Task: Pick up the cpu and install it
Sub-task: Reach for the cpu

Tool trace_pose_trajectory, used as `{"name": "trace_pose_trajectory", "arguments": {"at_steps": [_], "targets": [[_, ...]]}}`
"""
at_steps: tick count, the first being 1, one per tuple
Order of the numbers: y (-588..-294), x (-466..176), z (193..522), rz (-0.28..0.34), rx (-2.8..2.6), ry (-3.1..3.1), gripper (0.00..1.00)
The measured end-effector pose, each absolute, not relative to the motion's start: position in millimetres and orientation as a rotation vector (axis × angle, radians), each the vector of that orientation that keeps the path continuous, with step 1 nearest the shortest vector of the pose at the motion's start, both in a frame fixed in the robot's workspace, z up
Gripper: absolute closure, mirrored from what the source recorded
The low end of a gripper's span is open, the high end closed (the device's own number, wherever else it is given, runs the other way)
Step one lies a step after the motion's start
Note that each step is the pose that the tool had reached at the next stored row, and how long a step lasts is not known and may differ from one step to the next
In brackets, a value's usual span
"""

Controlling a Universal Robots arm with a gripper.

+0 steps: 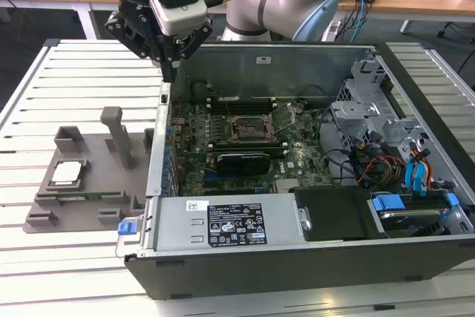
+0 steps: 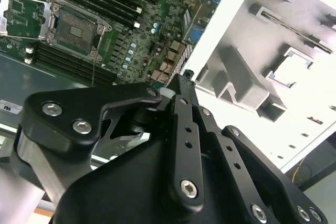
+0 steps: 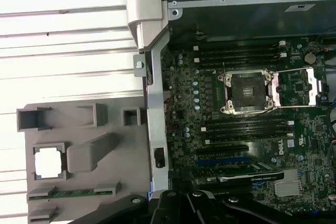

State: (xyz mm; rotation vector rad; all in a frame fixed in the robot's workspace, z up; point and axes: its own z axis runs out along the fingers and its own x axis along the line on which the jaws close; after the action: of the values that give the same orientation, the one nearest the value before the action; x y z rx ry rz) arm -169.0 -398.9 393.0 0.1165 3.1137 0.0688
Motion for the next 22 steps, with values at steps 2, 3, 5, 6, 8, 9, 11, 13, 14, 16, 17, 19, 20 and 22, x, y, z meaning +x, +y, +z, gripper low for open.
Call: {"name": "trace_pose_trajectory", "arguments": {"at_steps": [2, 3, 5, 6, 8, 9, 11, 13, 14, 16, 17, 19, 20, 22], "targets": [[-398.9, -174.6, 392.9, 0.069, 0.117, 3.114, 0.89], [-398.8, -176.4, 393.0, 0.069, 0.117, 3.114, 0.89], [-398.8, -178.1, 392.9, 0.069, 0.117, 3.114, 0.89], [-398.9, -179.9, 392.9, 0.069, 0.117, 3.114, 0.89], [-398.9, -182.9, 393.0, 0.069, 0.116, 3.114, 0.89], [-398.9, -183.9, 393.0, 0.069, 0.117, 3.114, 0.89], [-398.9, -186.7, 392.9, 0.069, 0.117, 3.114, 0.89], [-398.8, -190.7, 392.9, 0.069, 0.117, 3.114, 0.89], [-398.8, -192.3, 393.0, 0.069, 0.117, 3.114, 0.89], [-398.8, -196.6, 393.0, 0.069, 0.117, 3.114, 0.89], [-398.8, -199.9, 392.9, 0.069, 0.117, 3.114, 0.89], [-398.9, -205.1, 393.0, 0.069, 0.117, 3.114, 0.89], [-398.8, -206.8, 392.9, 0.069, 0.117, 3.114, 0.89], [-398.8, -210.3, 392.9, 0.069, 0.117, 3.114, 0.89]]}}
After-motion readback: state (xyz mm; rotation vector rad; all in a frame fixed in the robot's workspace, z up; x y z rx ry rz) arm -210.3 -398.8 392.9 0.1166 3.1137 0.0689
